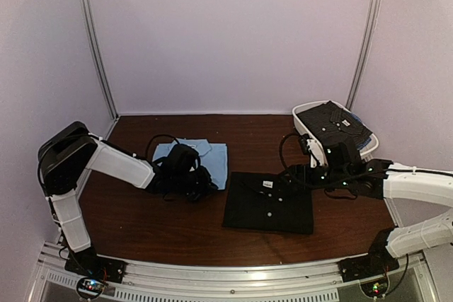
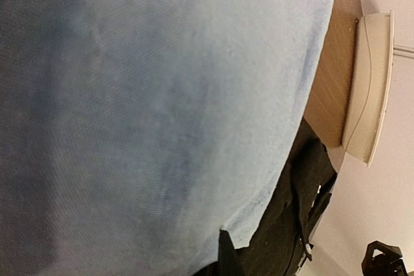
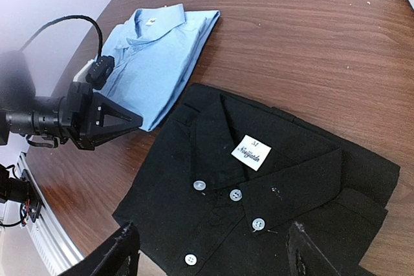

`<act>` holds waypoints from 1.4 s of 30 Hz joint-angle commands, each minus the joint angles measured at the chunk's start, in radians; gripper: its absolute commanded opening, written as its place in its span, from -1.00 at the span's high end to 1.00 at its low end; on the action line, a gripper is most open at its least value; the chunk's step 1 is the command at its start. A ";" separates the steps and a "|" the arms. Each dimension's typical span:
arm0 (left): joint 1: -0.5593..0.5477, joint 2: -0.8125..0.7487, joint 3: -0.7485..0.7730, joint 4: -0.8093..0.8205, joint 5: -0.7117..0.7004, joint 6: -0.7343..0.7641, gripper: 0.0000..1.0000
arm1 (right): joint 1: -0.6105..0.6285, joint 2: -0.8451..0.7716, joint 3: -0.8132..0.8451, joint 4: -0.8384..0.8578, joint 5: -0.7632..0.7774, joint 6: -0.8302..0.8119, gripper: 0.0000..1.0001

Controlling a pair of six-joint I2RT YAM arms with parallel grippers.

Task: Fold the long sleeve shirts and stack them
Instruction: Move the square-folded shirt to the center of the board, then pick up the square-folded shirt from the center of the board.

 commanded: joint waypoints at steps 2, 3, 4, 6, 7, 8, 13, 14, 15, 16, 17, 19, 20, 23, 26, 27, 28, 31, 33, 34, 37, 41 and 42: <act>-0.008 -0.001 0.035 0.011 0.028 0.028 1.00 | -0.002 -0.030 -0.013 -0.005 0.016 0.023 -0.59; -0.009 -0.003 0.029 0.011 0.032 0.028 1.00 | -0.002 -0.033 -0.017 -0.003 0.016 0.030 -0.59; -0.010 -0.005 0.026 0.011 0.036 0.029 1.00 | -0.003 -0.036 -0.020 0.001 0.017 0.035 -0.59; -0.016 -0.007 0.018 0.011 0.040 0.032 1.00 | -0.002 -0.037 -0.025 0.005 0.015 0.043 -0.59; -0.019 -0.008 0.017 0.011 0.040 0.034 1.00 | -0.002 -0.038 -0.027 0.006 0.014 0.046 -0.60; -0.022 -0.005 0.016 0.015 0.042 0.036 1.00 | -0.003 -0.037 -0.029 0.008 0.015 0.048 -0.60; -0.024 -0.005 0.014 0.037 0.062 0.050 0.94 | -0.002 -0.029 -0.032 0.009 0.022 0.056 -0.60; -0.023 -0.010 0.013 0.033 0.063 0.055 0.90 | -0.002 -0.027 -0.032 0.009 0.026 0.060 -0.60; -0.024 -0.016 0.013 0.026 0.064 0.062 0.86 | -0.003 -0.026 -0.032 0.013 0.031 0.062 -0.61; -0.024 -0.025 0.013 0.016 0.063 0.068 0.82 | -0.003 -0.025 -0.030 0.015 0.035 0.067 -0.61; -0.023 -0.034 0.013 0.007 0.063 0.076 0.77 | -0.002 -0.023 -0.030 0.018 0.038 0.071 -0.61; -0.024 -0.055 0.008 -0.015 0.066 0.094 0.59 | -0.002 -0.018 -0.025 0.019 0.051 0.077 -0.61; -0.024 -0.068 0.008 -0.024 0.073 0.109 0.51 | -0.002 -0.016 -0.022 0.019 0.062 0.079 -0.62; -0.024 -0.102 0.008 -0.056 0.094 0.156 0.30 | -0.002 -0.016 -0.018 0.009 0.106 0.094 -0.63; -0.028 -0.143 0.015 -0.110 0.103 0.231 0.17 | -0.010 -0.020 -0.019 -0.013 0.156 0.123 -0.65; -0.030 -0.154 0.021 -0.136 0.104 0.259 0.13 | -0.015 -0.023 -0.021 -0.019 0.159 0.133 -0.65; -0.034 -0.163 0.026 -0.153 0.103 0.292 0.10 | -0.022 -0.026 -0.028 -0.024 0.184 0.143 -0.66; -0.042 -0.165 0.053 -0.211 0.114 0.411 0.06 | -0.057 -0.031 -0.048 -0.049 0.204 0.185 -0.67; -0.044 -0.144 0.084 -0.278 0.128 0.491 0.03 | -0.084 -0.033 -0.066 -0.054 0.192 0.204 -0.68; -0.048 -0.132 0.098 -0.296 0.139 0.525 0.02 | -0.096 -0.031 -0.072 -0.061 0.190 0.215 -0.68; -0.057 -0.099 0.121 -0.312 0.164 0.593 0.00 | -0.117 -0.038 -0.097 -0.075 0.193 0.248 -0.68; -0.061 -0.044 0.163 -0.325 0.196 0.648 -0.01 | -0.138 -0.066 -0.144 -0.075 0.191 0.291 -0.67; -0.062 -0.029 0.177 -0.336 0.199 0.658 -0.01 | -0.142 -0.074 -0.157 -0.072 0.190 0.299 -0.66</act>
